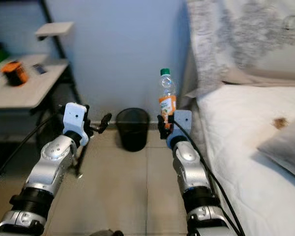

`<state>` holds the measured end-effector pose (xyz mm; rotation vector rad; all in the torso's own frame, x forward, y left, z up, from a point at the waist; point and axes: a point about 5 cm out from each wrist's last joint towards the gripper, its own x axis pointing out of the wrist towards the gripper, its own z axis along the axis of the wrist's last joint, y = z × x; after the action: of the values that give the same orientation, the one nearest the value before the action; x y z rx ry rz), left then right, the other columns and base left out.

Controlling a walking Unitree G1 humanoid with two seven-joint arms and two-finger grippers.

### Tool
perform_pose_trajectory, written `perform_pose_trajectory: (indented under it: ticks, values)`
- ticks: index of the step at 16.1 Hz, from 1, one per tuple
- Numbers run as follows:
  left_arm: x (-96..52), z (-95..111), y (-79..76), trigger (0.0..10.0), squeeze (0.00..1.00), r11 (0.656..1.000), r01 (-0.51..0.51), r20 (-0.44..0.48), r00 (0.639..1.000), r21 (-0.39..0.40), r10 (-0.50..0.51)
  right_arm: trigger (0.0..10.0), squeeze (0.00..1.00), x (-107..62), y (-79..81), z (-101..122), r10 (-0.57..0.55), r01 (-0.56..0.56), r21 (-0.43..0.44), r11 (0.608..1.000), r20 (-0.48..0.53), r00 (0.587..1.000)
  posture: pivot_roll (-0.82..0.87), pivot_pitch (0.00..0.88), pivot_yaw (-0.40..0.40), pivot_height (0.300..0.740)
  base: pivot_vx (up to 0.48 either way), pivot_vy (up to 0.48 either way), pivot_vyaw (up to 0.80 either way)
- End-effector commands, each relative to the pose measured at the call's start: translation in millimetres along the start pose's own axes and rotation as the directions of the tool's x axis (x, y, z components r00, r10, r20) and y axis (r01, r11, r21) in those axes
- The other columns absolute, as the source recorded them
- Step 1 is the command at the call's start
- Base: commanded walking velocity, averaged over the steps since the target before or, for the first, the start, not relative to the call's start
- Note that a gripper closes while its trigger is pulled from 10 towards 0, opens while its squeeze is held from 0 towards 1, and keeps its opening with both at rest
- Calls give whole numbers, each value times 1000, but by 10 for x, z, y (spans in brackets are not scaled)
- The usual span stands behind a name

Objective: Clean up the room

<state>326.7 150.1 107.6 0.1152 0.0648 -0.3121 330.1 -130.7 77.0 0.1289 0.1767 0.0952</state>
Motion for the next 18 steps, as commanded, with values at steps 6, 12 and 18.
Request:
perform_pose_trajectory:
  ticks: [6,12,18]
  values:
    - [15,9,16,10000,0,1000,-6,-6,1000,4,6,10000,0,-5,-57,-75,-25,27,25,999,-48,999,-18,0,53,740,274,0,0]
    - [14,7,-7,10000,0,1000,2,-7,1000,1,-2,10000,0,-14,-69,-100,-47,47,-1,999,-60,997,-17,0,50,740,289,0,-400]
    - [11,-4,-14,10000,0,1000,10,-11,1000,-5,-10,10000,0,-15,-91,-116,-75,72,-43,996,-59,995,-16,0,51,740,354,0,0]
